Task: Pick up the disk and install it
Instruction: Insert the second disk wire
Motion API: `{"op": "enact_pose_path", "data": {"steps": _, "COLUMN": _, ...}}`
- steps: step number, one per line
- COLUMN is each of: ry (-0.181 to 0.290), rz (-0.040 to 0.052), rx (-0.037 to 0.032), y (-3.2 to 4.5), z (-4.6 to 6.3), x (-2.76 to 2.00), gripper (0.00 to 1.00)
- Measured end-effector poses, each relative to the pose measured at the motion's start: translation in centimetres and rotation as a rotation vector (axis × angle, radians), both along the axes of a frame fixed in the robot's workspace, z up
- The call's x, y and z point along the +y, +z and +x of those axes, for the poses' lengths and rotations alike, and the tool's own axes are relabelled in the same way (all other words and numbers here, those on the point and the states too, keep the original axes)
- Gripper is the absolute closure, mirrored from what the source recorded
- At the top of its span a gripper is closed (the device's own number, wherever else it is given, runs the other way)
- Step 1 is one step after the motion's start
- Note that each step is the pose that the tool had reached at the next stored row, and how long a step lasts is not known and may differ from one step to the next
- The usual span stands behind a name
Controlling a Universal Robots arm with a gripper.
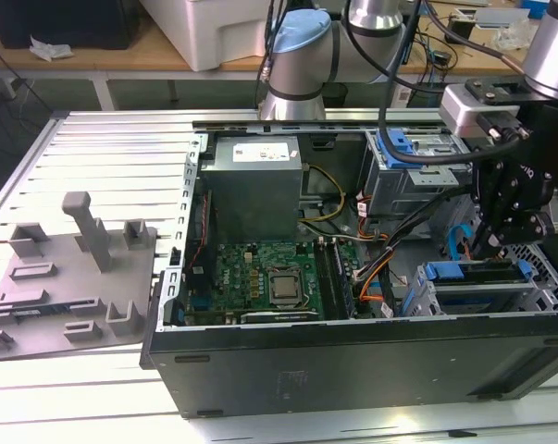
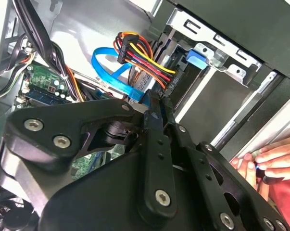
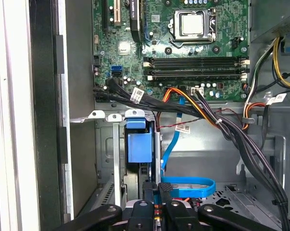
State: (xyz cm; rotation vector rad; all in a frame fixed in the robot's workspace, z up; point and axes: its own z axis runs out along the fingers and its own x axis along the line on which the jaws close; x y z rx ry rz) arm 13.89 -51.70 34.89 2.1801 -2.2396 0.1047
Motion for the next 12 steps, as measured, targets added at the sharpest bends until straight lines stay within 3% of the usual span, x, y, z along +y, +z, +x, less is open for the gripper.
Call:
{"op": "enact_pose_path", "data": {"steps": 6, "ry": 0.000, "rz": 0.0000, "rx": -0.0005, "y": -0.01, "z": 0.06, "x": -0.60, "gripper": 0.84}}
{"op": "enact_pose_path", "data": {"steps": 12, "ry": 0.000, "rz": -0.0001, "rx": -0.0025, "y": -0.05, "z": 0.05, "x": -0.62, "gripper": 0.84}}
